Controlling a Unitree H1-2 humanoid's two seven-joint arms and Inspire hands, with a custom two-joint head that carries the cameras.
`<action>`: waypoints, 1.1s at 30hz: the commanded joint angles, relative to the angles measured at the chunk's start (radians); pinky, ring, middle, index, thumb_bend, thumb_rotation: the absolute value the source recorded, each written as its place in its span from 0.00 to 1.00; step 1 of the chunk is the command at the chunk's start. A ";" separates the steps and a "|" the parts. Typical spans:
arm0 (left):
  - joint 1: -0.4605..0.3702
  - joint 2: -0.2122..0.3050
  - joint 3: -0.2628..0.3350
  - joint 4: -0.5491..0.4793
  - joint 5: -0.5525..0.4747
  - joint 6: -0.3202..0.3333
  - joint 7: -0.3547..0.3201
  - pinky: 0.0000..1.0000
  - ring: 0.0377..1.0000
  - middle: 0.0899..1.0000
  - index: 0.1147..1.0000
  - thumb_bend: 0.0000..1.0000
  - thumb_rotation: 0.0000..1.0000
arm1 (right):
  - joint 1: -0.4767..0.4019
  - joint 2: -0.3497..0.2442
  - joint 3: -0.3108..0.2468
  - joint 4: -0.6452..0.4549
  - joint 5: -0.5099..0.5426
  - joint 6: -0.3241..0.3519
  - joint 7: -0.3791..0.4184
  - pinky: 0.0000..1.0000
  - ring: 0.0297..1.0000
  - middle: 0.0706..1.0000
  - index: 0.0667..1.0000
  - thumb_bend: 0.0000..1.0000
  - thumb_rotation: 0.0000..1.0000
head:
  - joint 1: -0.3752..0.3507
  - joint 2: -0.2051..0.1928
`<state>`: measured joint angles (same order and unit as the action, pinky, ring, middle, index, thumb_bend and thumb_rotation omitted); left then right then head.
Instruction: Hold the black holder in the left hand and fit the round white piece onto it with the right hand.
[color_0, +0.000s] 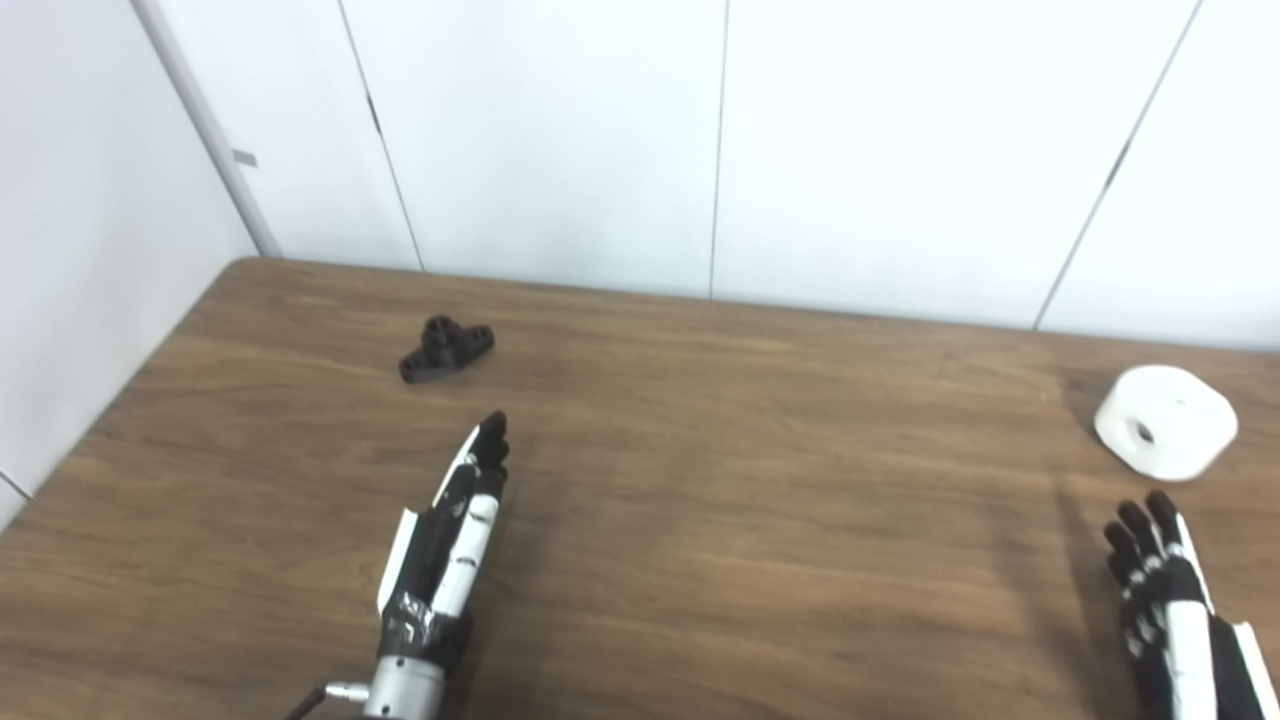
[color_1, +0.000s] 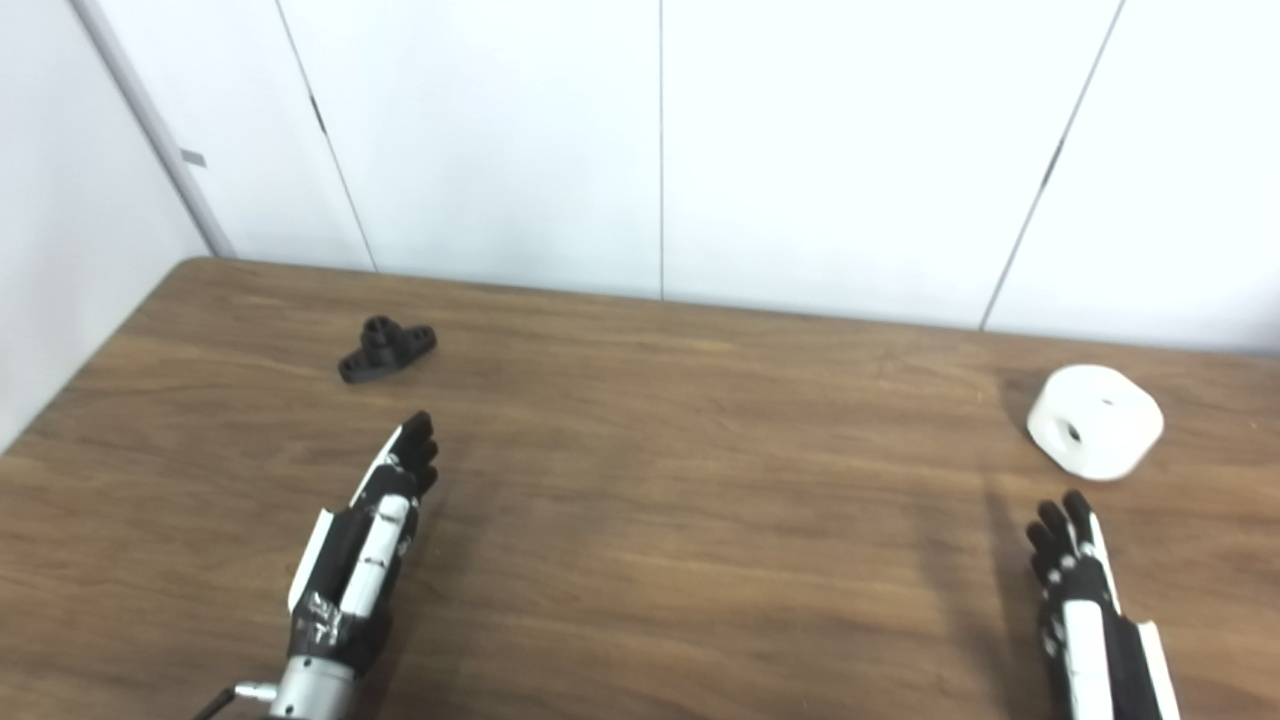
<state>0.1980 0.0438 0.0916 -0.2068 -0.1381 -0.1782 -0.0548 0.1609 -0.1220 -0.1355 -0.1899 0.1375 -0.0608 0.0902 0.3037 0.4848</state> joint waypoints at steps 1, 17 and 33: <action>0.024 -0.019 -0.009 0.027 -0.001 -0.047 0.000 1.00 0.99 0.99 0.97 0.40 0.71 | 0.006 -0.022 -0.006 0.006 0.019 -0.055 0.017 1.00 0.97 0.98 0.99 0.52 0.95 | 0.002 0.001; 0.024 -0.018 -0.014 0.018 0.106 -0.023 0.040 1.00 0.98 0.97 0.96 0.44 0.61 | 0.002 -0.032 -0.003 0.028 0.033 -0.073 0.028 1.00 0.96 0.97 0.98 0.54 0.94 | -0.017 0.005; -0.117 0.131 0.070 -0.221 0.581 0.331 0.095 1.00 1.00 0.97 0.88 0.81 0.29 | -0.014 -0.018 0.002 0.017 -0.010 -0.063 0.007 1.00 0.96 0.96 0.99 0.53 0.89 | -0.043 0.027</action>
<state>0.1219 0.1410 0.1512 -0.3870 0.4077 0.1520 0.0356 0.1578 -0.1468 -0.1342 -0.1733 0.1263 -0.1052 0.1091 0.2608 0.5093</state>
